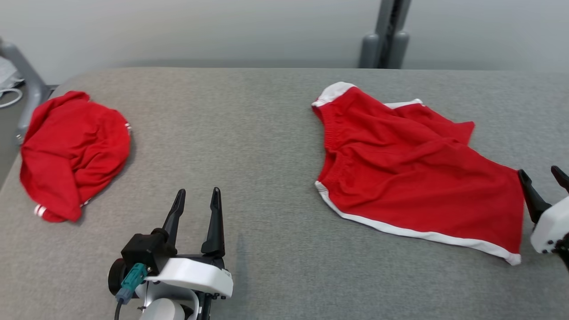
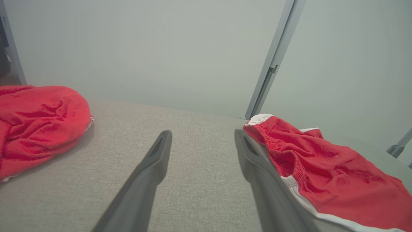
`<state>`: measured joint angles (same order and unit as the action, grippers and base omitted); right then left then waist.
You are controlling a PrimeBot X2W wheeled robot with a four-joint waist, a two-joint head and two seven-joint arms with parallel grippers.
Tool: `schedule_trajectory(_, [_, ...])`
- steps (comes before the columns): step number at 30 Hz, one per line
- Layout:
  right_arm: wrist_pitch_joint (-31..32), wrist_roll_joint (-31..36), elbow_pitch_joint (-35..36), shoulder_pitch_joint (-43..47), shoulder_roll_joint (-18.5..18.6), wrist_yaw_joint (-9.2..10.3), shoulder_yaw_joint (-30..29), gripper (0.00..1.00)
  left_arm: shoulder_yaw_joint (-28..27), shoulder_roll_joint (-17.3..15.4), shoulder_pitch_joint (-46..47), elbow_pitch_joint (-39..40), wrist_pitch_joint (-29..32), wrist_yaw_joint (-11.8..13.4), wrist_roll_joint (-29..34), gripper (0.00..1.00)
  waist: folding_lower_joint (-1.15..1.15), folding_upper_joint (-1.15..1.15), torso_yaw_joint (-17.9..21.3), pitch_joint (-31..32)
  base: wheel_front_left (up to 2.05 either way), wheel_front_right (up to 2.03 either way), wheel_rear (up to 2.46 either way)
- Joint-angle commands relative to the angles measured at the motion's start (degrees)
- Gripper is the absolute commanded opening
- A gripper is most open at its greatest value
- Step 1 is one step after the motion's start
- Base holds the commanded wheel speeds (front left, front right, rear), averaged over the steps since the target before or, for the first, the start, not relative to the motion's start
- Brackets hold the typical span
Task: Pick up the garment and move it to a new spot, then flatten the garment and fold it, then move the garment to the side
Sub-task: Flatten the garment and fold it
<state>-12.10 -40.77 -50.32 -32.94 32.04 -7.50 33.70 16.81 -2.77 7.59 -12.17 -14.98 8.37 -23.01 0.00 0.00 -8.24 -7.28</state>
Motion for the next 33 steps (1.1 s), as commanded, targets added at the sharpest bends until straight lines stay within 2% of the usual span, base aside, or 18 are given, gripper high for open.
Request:
schedule_trajectory(1, [-1.4,-0.2,0.2,-0.3,-1.1,0.02,-1.1,1.00,-0.3,-0.2,1.0,-0.1,-0.2,-0.2,0.4,1.00,0.00,0.00,1.8,0.1,0.00,0.00,0.00])
schedule_trajectory(6, [-3.2,1.8,4.6,2.4,-4.9,0.02,-6.0,1.00,-1.1,-0.2,1.3,0.0,-0.2,-0.2,0.4,1.00,0.00,0.00,6.1,0.1,0.00,0.00,0.00])
schedule_trajectory(11, [-3.2,7.1,15.7,9.6,-10.8,0.02,-16.6,1.00,-2.2,-0.2,1.9,-0.1,-0.2,-0.4,0.6,1.00,0.00,0.00,10.2,-0.3,0.00,0.00,0.00])
schedule_trajectory(12, [-3.2,9.6,20.2,12.5,-13.6,0.01,-19.9,1.00,-2.6,-0.2,2.2,-0.3,-0.2,-0.5,0.6,1.00,0.00,0.00,11.6,-0.6,0.00,0.00,0.00])
schedule_trajectory(13, [-3.2,9.6,20.2,12.5,-13.6,0.01,-19.9,1.00,-2.6,-0.2,2.2,-0.3,-0.2,-0.5,0.6,1.00,0.00,0.00,11.6,-0.6,0.00,0.00,0.00])
schedule_trajectory(16, [-3.2,12.7,25.3,17.0,-17.4,0.02,-23.2,1.00,-2.8,-0.2,2.6,-0.7,-0.2,-0.8,0.6,1.00,0.00,0.00,13.3,-0.9,0.00,0.00,0.00])
schedule_trajectory(20, [-3.2,15.8,28.9,20.0,-21.1,0.01,-25.2,1.00,-2.6,-0.2,3.0,-1.8,-0.2,-1.3,0.5,1.00,0.00,0.00,15.2,-1.6,0.00,0.00,0.00])
schedule_trajectory(23, [-3.1,17.3,29.9,21.1,-22.5,0.01,-25.4,1.00,-1.4,-0.2,3.6,-4.3,-0.2,-1.8,-0.3,1.00,0.00,0.00,16.4,-2.2,0.00,0.00,0.00])
schedule_trajectory(28, [-3.1,18.3,30.5,20.9,-23.4,0.02,-25.3,1.00,0.6,-0.2,5.9,-8.7,-0.2,-2.7,0.2,1.00,0.00,0.00,18.4,-3.7,0.00,0.00,0.00])
schedule_trajectory(33, [-3.1,18.6,30.9,20.7,-23.5,0.02,-25.4,1.00,1.7,-0.2,9.2,-15.4,-0.2,-2.0,0.5,1.00,0.00,0.00,20.1,-5.1,0.00,0.00,0.00])
